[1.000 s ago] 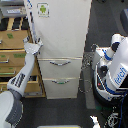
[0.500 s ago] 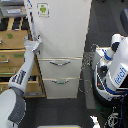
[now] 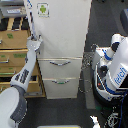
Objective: Opening the fridge
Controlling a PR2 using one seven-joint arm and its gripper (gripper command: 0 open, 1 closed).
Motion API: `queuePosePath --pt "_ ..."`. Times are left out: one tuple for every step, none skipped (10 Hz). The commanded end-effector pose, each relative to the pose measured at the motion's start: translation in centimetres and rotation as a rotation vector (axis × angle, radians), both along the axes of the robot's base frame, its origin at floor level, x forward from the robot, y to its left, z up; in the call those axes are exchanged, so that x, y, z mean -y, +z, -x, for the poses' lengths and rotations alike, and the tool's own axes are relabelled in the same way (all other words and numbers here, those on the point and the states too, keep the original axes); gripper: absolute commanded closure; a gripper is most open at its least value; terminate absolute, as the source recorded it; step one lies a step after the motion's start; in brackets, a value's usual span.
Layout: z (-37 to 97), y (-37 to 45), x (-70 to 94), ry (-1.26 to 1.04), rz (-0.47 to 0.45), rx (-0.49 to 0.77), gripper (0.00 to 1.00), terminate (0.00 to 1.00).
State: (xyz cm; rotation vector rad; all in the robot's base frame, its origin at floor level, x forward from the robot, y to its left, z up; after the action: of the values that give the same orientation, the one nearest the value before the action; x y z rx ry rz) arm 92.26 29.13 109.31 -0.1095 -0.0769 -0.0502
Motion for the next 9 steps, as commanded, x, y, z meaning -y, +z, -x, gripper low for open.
queuePosePath --pt "1.0 -2.0 -0.2 -0.040 -0.023 -0.018 1.00 0.00" --pt "1.0 -2.0 -0.2 -0.041 -0.023 -0.016 1.00 0.00" --pt "1.0 -2.0 -0.1 -0.042 -0.021 -0.014 1.00 0.00" --pt "1.0 -2.2 -0.1 -0.041 -0.022 -0.016 1.00 0.00" --pt "1.1 -2.9 -0.1 -0.043 -0.024 -0.026 1.00 0.00" --pt "1.2 -3.2 -0.3 -0.040 -0.024 -0.030 1.00 0.00" --pt "1.4 -3.3 -0.5 -0.037 -0.025 -0.030 1.00 0.00" --pt "1.7 -3.2 -0.6 -0.036 -0.025 -0.031 1.00 0.00" --pt "2.0 -3.2 -0.5 -0.041 -0.021 -0.032 1.00 0.00"
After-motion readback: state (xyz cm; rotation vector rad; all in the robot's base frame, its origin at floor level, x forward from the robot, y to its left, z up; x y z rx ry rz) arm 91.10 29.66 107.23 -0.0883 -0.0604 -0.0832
